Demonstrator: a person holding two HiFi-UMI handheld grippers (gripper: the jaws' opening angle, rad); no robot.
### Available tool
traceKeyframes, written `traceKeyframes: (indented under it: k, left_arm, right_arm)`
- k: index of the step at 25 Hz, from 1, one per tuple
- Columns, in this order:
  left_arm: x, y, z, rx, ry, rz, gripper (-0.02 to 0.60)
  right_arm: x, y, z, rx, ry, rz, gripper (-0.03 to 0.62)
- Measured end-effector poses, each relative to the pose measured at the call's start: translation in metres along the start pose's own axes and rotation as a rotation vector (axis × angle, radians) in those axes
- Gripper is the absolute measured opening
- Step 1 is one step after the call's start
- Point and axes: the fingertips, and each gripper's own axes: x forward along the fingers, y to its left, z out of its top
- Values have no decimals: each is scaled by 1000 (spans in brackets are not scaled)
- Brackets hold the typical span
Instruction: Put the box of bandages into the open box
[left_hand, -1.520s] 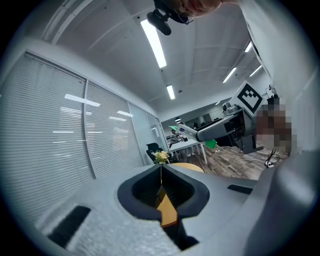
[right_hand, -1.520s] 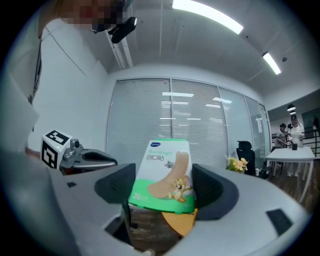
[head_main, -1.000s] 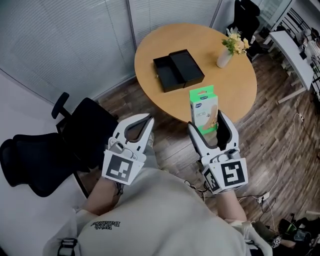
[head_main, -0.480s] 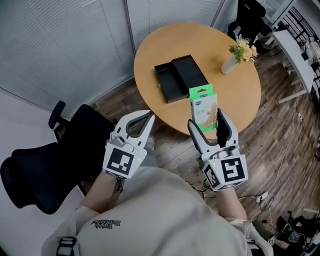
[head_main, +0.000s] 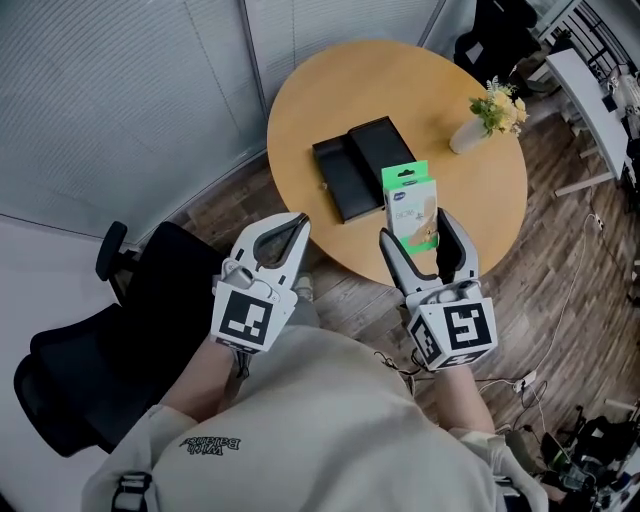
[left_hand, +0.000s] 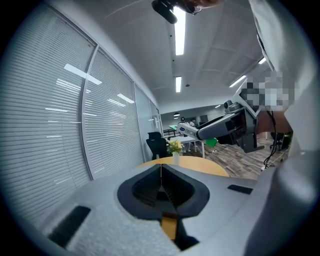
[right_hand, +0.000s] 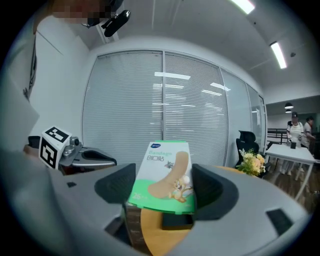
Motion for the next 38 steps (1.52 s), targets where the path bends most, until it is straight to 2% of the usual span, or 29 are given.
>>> traceKeyframes:
  k: [4, 11, 15, 18, 29, 35, 38]
  left_arm:
    - [7, 12, -6, 14, 0, -28, 23]
    - [24, 54, -20, -33, 3, -45, 23]
    - [30, 62, -24, -13, 13, -46, 23]
    - [33, 64, -31, -27, 29, -49, 23]
    - [61, 57, -36, -27, 72, -34, 23]
    - [71, 63, -43, -94, 72, -2, 23]
    - [79, 66, -49, -97, 90, 11, 23]
  right_arm:
    - [12, -2, -4, 12, 27, -23, 370]
    - [57, 3, -4, 14, 66, -40, 370]
    - [67, 2, -7, 14, 84, -51, 370]
    - [74, -2, -13, 8, 109, -55, 370]
    - [101, -27, -36, -5, 175, 5, 370]
    - [125, -34, -53, -23, 228, 51, 370]
    - [136, -39, -64, -32, 264, 69, 370]
